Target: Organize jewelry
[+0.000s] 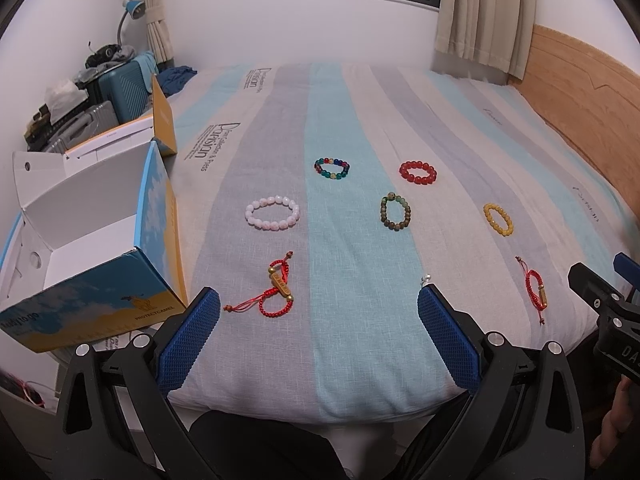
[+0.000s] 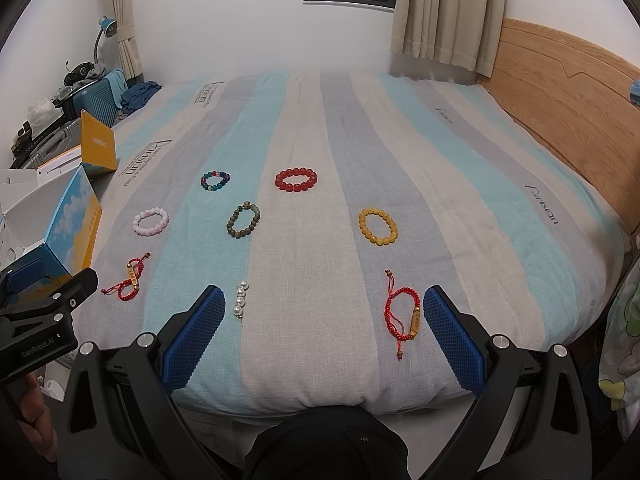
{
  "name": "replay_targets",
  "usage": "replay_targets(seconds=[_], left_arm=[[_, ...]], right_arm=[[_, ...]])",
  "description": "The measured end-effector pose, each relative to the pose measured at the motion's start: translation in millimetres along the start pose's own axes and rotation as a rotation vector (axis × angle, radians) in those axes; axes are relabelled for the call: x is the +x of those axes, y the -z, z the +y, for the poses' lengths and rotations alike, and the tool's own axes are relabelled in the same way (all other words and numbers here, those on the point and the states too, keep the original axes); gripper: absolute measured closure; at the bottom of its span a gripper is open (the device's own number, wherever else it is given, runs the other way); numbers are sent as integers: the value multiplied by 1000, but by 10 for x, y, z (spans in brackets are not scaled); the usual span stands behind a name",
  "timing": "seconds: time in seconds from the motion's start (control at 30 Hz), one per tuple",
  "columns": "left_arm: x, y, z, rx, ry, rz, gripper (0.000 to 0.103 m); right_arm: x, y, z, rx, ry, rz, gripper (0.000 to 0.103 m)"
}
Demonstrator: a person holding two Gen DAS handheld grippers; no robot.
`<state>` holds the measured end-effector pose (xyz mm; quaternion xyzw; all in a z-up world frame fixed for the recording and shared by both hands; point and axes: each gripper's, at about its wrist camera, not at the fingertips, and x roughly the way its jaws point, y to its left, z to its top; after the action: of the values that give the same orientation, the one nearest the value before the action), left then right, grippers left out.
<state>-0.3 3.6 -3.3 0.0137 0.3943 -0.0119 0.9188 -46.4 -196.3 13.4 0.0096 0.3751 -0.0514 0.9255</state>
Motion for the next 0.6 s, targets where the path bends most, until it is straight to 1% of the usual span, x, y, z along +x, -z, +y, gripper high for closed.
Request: replay_targets(seconds=[0.6], left_arm=[[-5, -23, -7, 4, -1, -1, 6]], right_arm=[[-3, -32, -30, -1, -4, 2, 7]])
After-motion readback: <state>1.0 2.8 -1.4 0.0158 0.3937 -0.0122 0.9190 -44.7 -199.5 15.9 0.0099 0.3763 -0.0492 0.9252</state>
